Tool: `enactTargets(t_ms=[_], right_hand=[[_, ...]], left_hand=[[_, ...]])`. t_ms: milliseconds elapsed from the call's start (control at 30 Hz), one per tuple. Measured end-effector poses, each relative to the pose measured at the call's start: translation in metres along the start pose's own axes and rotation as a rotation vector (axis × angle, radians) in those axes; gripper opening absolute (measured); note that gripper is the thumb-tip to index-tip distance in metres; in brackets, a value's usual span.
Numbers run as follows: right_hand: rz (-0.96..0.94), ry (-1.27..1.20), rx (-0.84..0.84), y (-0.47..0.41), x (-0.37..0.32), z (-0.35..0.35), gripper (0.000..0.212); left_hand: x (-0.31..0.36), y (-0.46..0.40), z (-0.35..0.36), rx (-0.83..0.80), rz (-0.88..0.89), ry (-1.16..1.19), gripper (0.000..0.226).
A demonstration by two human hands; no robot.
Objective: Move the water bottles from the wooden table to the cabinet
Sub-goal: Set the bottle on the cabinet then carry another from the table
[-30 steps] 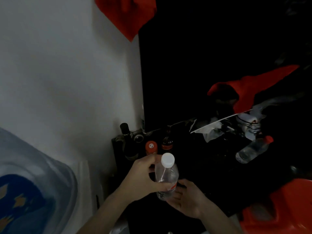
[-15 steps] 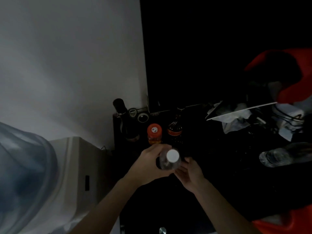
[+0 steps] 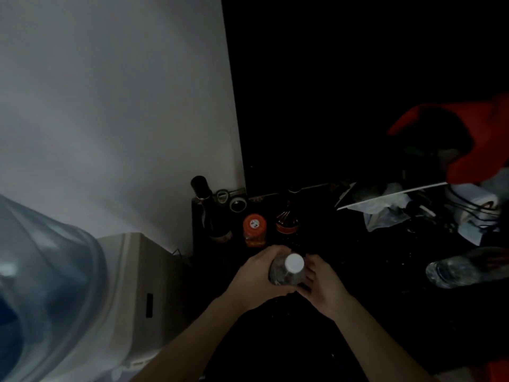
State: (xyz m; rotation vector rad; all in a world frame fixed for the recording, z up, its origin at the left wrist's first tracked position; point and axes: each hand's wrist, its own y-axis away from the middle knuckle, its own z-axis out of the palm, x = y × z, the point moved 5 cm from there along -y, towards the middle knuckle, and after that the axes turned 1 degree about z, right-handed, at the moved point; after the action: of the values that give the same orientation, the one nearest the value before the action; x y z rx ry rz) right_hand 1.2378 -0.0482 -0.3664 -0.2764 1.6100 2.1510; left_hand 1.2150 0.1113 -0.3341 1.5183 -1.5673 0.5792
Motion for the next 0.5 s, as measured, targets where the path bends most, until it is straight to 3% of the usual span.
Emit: enactTargets(t_ms=[200, 300, 500], right_hand=[[-0.140, 0.176, -0.043, 0.044, -0.033, 0.014, 0.039], [-0.266, 0.321, -0.057, 0.069, -0.055, 0.019, 0.048], [-0.533, 0.660, -0.005, 0.134, -0.081, 0.034, 0.043]], left_hand=[[0.028, 0.019, -0.028, -0.158, -0.008, -0.360, 0.112], [0.049, 0.028, -0.058, -0.080, -0.039, -0.514, 0.103], [0.097, 0.057, -0.098, 0.053, -0.082, -0.747, 0.085]])
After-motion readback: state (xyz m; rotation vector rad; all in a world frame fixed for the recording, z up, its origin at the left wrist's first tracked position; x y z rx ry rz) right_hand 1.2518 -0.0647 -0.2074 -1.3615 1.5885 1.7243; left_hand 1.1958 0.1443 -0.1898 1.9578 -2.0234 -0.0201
